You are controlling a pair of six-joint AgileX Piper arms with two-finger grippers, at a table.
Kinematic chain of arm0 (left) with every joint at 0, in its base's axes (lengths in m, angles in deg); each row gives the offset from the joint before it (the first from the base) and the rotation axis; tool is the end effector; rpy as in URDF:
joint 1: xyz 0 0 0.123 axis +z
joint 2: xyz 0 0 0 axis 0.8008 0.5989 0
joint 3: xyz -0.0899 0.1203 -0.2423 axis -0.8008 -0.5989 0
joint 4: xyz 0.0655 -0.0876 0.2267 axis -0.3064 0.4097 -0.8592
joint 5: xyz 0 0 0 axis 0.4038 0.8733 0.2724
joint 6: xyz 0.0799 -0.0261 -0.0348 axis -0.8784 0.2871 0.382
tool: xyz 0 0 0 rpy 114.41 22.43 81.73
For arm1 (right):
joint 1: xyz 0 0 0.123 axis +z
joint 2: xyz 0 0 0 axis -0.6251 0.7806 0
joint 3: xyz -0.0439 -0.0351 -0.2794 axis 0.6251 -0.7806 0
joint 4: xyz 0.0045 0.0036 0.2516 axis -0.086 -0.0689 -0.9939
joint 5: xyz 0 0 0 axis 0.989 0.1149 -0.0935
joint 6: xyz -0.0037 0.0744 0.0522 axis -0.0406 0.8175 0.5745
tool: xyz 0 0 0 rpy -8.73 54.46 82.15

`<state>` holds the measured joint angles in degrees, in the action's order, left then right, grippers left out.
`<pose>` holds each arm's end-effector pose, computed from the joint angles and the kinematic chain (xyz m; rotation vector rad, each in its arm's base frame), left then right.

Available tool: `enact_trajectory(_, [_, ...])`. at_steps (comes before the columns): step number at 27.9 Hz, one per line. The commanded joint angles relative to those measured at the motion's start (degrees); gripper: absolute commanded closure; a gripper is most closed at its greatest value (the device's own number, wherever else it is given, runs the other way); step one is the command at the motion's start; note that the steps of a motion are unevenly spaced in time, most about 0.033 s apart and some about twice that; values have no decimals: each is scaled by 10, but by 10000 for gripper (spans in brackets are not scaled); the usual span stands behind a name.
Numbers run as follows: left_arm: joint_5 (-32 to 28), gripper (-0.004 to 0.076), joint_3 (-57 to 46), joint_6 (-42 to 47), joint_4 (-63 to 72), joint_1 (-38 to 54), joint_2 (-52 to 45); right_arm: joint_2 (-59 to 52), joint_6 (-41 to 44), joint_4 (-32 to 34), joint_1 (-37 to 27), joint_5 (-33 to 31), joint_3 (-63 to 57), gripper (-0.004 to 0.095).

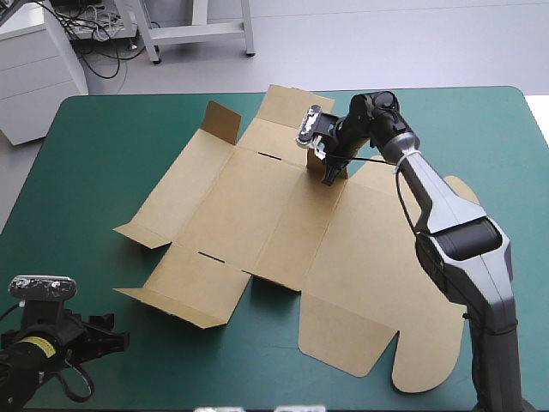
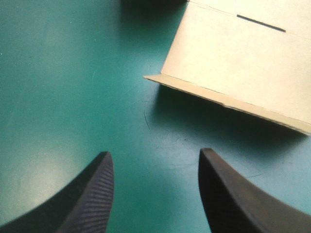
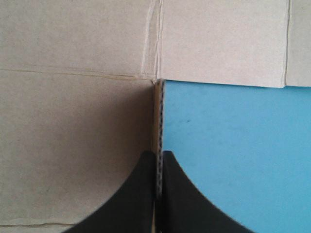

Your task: Fold the box

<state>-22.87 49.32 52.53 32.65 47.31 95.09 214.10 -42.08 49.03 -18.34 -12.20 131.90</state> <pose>0.0683 -0.0077 0.3038 0.0381 2.4507 -0.0875 0.4603 0.1844 0.2719 -1.5684 2.1133 0.0068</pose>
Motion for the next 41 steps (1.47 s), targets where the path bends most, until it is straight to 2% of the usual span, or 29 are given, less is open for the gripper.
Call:
enact_trajectory(1, [-21,345,20,1,0,0,7,-38,-58,-7,-1,59,20,931])
enact_trajectory(3, [-14,344,20,1,0,0,7,-38,-118,-36,-1,68,20,931])
enact_trajectory(6, [-1,345,21,0,0,0,7,-38,-218,-100,-1,32,20,931])
enact_trajectory(9, [-1,345,28,0,-8,0,7,-38,-240,-113,-1,9,20,931])
enact_trajectory(28, [0,344,47,0,-48,0,7,-38,-227,-115,-1,3,20,913])
enact_trajectory(30, [0,345,47,0,-48,0,7,-38,-212,-115,-1,3,20,869])
enact_trajectory(32, [0,344,47,0,-48,0,7,-38,-209,-115,-1,1,20,779])
enact_trajectory(41, [0,344,47,0,-48,0,7,-41,-136,-112,-2,8,20,317])
